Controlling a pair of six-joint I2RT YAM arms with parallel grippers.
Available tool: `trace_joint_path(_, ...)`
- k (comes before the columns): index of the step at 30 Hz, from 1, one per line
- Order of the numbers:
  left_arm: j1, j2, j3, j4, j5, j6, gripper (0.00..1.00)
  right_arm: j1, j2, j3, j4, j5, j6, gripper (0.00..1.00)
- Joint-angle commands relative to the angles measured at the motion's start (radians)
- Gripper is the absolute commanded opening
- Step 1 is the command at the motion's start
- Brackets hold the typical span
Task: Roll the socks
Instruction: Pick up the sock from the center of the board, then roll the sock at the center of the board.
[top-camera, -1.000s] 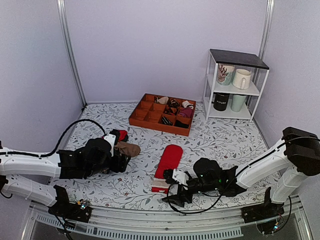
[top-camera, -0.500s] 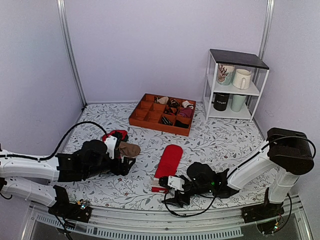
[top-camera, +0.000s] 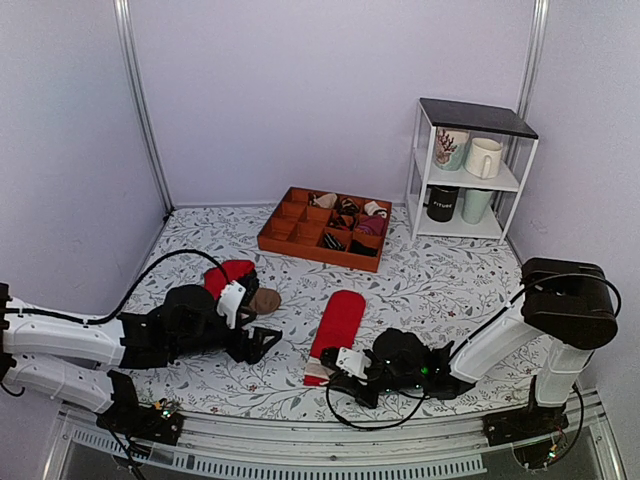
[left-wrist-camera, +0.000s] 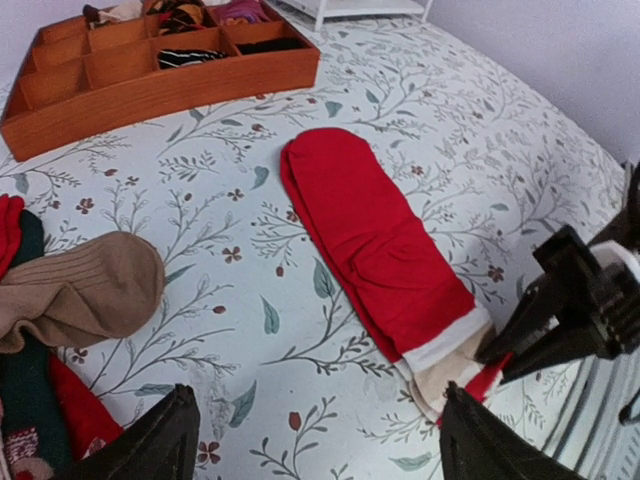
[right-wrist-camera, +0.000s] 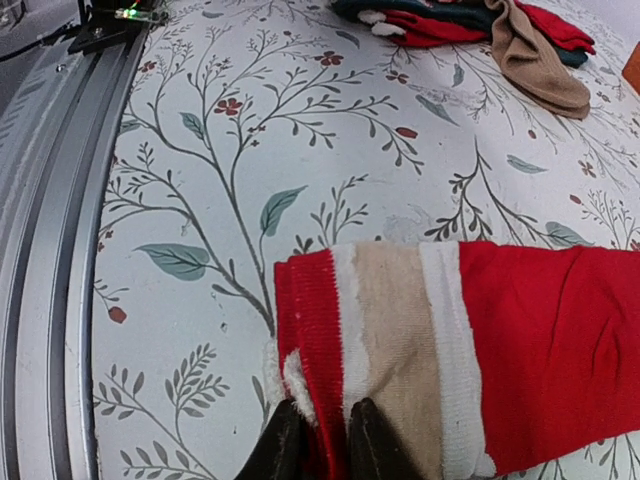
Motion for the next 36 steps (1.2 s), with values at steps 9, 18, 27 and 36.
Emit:
trace_joint_path(9,-0.019,0.147,-0.058,0.236,0.330,0.207,0.75,-0.079,-0.002,0.034,-0.248,-0.236,0.361,0.12)
trace_joint_path(18,-0.058,0.331,-0.020,0.362,0.463,0.320,0.76,-0.213,0.060,0.091,-0.379,-0.459,0.506,0.11)
trace_joint_path(27,-0.201,0.506,0.061,0.459,0.347,0.461,0.81,-0.245,0.104,0.138,-0.464,-0.570,0.487,0.11)
trace_joint_path(36,-0.211,0.599,0.060,0.518,0.329,0.457,0.74,-0.262,0.105,0.153,-0.522,-0.595,0.476,0.11)
